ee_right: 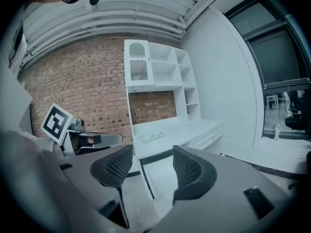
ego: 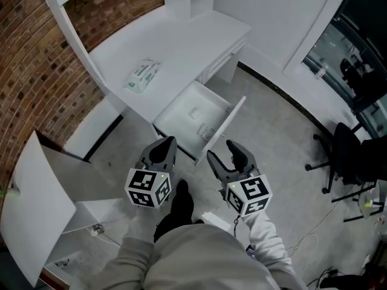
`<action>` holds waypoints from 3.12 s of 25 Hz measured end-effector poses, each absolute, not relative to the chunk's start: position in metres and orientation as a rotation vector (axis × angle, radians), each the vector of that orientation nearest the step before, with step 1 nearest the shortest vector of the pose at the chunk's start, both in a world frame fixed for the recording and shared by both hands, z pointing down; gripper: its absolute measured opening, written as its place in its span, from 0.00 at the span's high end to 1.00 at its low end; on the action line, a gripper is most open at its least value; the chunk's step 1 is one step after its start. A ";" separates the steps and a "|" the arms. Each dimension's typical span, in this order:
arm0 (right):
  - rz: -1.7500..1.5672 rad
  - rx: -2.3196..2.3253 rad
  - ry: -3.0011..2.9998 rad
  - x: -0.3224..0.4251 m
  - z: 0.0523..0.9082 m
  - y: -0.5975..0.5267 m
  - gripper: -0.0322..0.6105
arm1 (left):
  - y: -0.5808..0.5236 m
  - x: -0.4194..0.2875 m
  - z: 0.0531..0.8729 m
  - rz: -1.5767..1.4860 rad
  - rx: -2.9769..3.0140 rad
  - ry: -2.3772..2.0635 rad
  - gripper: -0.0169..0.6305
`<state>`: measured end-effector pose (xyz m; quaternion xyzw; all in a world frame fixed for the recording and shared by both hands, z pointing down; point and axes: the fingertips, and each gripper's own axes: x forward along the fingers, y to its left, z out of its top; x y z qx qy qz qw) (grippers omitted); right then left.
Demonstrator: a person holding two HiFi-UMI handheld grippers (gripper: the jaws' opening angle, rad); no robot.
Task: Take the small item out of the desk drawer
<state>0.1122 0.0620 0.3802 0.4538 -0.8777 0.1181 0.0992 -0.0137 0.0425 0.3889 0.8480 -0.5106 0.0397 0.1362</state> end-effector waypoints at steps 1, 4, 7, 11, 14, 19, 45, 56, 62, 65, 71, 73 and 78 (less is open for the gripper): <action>0.356 1.337 -2.589 0.108 0.383 0.053 0.51 | 0.033 -0.017 0.389 0.114 2.458 -1.474 0.95; 0.379 1.333 -2.560 0.095 0.391 0.029 0.50 | 0.006 -0.027 0.394 0.123 2.456 -1.460 0.95; 0.391 1.327 -2.533 0.083 0.397 0.005 0.49 | -0.020 -0.036 0.400 0.131 2.446 -1.447 0.95; 0.427 1.344 -2.514 0.069 0.404 -0.019 0.49 | -0.045 -0.049 0.407 0.114 2.412 -1.448 0.95; 0.428 1.372 -2.491 0.065 0.408 -0.034 0.49 | -0.064 -0.052 0.410 0.120 2.422 -1.432 0.95; 0.433 1.388 -2.453 0.062 0.416 -0.053 0.49 | -0.087 -0.054 0.410 0.118 2.441 -1.409 0.95; 0.443 1.079 -2.350 0.041 0.475 -0.153 0.46 | -0.161 -0.055 0.435 0.212 2.372 -1.446 0.95; 0.471 0.889 -2.261 0.030 0.529 -0.198 0.45 | -0.201 -0.059 0.457 0.244 2.299 -1.488 0.95; 0.475 0.795 -2.205 0.024 0.564 -0.213 0.44 | -0.213 -0.059 0.470 0.253 2.255 -1.495 0.95; 0.461 0.747 -2.150 0.026 0.587 -0.217 0.43 | -0.218 -0.059 0.479 0.260 2.236 -1.496 0.95; 0.522 0.690 -2.058 0.028 0.625 -0.225 0.42 | -0.230 -0.061 0.488 0.259 2.209 -1.504 0.95; 0.523 0.676 -2.045 0.026 0.633 -0.228 0.42 | -0.232 -0.060 0.490 0.260 2.206 -1.503 0.95; 0.552 0.656 -1.987 0.032 0.664 -0.235 0.42 | -0.238 -0.059 0.498 0.278 2.202 -1.504 0.95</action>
